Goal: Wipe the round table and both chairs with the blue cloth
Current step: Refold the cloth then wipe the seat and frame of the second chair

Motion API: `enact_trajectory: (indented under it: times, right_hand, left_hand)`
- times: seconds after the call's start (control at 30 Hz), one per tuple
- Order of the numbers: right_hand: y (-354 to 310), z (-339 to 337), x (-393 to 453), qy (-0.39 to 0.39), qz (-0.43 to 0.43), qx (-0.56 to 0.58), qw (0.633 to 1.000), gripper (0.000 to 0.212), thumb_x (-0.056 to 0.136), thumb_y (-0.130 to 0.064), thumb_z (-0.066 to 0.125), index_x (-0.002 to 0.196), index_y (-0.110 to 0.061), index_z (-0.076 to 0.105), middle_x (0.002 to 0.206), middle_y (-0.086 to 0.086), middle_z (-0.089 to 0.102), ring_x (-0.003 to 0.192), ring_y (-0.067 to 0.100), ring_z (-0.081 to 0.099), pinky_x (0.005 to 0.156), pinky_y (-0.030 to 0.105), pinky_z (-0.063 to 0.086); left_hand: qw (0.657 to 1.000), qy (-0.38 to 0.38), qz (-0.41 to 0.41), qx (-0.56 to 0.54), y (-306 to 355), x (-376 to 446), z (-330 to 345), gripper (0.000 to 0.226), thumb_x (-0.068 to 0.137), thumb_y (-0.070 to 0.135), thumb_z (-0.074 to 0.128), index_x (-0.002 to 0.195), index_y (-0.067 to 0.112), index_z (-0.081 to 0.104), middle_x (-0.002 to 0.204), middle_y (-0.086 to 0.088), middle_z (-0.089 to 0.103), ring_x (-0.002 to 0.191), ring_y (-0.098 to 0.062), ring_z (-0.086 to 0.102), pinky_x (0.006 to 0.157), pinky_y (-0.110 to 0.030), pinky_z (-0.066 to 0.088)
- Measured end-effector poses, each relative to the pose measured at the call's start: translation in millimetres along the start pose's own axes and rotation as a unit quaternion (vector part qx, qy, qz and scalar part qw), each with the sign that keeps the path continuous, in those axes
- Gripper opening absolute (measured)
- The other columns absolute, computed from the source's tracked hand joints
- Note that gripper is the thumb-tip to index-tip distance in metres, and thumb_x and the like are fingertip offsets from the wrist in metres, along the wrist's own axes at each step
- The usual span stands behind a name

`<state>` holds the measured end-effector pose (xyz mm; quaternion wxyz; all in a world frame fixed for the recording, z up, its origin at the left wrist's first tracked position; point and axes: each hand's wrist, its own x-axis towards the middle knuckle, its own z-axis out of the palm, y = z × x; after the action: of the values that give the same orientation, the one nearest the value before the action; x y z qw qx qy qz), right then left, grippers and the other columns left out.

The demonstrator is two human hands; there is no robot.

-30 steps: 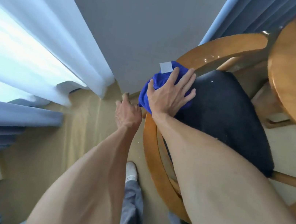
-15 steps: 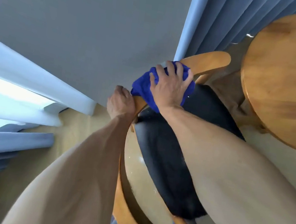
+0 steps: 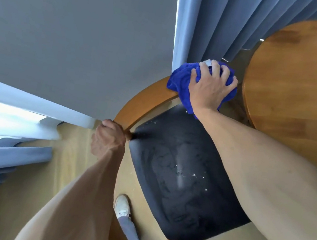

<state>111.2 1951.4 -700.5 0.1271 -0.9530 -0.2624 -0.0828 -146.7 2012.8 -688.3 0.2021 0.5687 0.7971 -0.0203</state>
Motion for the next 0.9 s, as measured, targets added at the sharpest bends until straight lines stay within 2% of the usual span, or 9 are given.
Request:
enact_trajectory:
  times: [0.07,0.2,0.4,0.47,0.57,0.73,0.9]
  right_hand:
    - [15,-4,11,0.009,0.061,0.009,0.998,0.034,0.095,-0.046,0.042,0.114,-0.031,0.064,0.13,-0.004,0.059,0.121,0.026,0.05,0.098,0.052,0.029]
    - [29,-4,22,-0.037,0.178,0.078,0.98,0.037,0.098,-0.048,0.041,0.125,-0.032,0.06,0.129,-0.003,0.058,0.119,0.026,0.048,0.094,0.049,0.031]
    - [-10,5,-7,0.008,0.204,0.033,0.978,0.04,0.096,-0.048,0.04,0.126,-0.028,0.057,0.14,0.009,0.049,0.121,0.031,0.047,0.09,0.05,0.038]
    - [-21,4,-18,0.0,0.182,0.022,0.983,0.04,0.096,-0.046,0.04,0.127,-0.026,0.056,0.146,0.011,0.044,0.127,0.035,0.043,0.09,0.052,0.04]
    - [-44,1,-42,-0.024,0.094,0.015,0.995,0.039,0.096,-0.045,0.042,0.126,-0.025,0.056,0.147,0.01,0.044,0.131,0.037,0.041,0.089,0.049,0.038]
    - [-93,-3,-96,-0.071,-0.056,0.054,0.994,0.041,0.098,-0.046,0.039,0.125,-0.022,0.058,0.148,0.011,0.044,0.131,0.036,0.04,0.088,0.048,0.033]
    - [-87,-4,-88,-0.095,-0.154,0.033,0.983,0.04,0.095,-0.046,0.04,0.12,-0.022,0.059,0.14,0.009,0.05,0.125,0.036,0.043,0.084,0.047,0.033]
  left_hand:
    - [1.0,0.006,0.002,0.002,2,-1,1,0.064,0.095,0.043,0.016,0.097,0.007,0.069,0.1,-0.021,0.066,0.086,-0.037,0.058,0.08,-0.042,0.044]
    - [1.0,0.026,-0.002,0.009,3,1,5,0.064,0.094,0.042,0.017,0.094,0.006,0.07,0.096,-0.021,0.067,0.083,-0.038,0.059,0.08,-0.043,0.047]
    - [0.999,0.051,0.007,0.016,5,-3,6,0.059,0.095,0.036,0.018,0.099,0.008,0.07,0.102,-0.02,0.068,0.092,-0.041,0.061,0.082,-0.042,0.045]
    - [0.998,0.055,0.009,0.02,6,-4,6,0.057,0.096,0.035,0.019,0.099,0.009,0.069,0.101,-0.02,0.068,0.091,-0.04,0.061,0.079,-0.041,0.043]
    - [0.998,0.051,0.012,0.023,6,-5,6,0.056,0.097,0.035,0.02,0.102,0.009,0.069,0.103,-0.021,0.067,0.091,-0.041,0.061,0.075,-0.039,0.038]
    - [0.999,0.041,0.003,0.015,6,-4,5,0.057,0.096,0.036,0.02,0.105,0.008,0.069,0.105,-0.021,0.068,0.096,-0.041,0.062,0.082,-0.042,0.044]
    - [0.999,0.029,0.0,0.017,4,-4,2,0.057,0.096,0.036,0.02,0.106,0.007,0.069,0.107,-0.021,0.067,0.098,-0.041,0.062,0.083,-0.042,0.043]
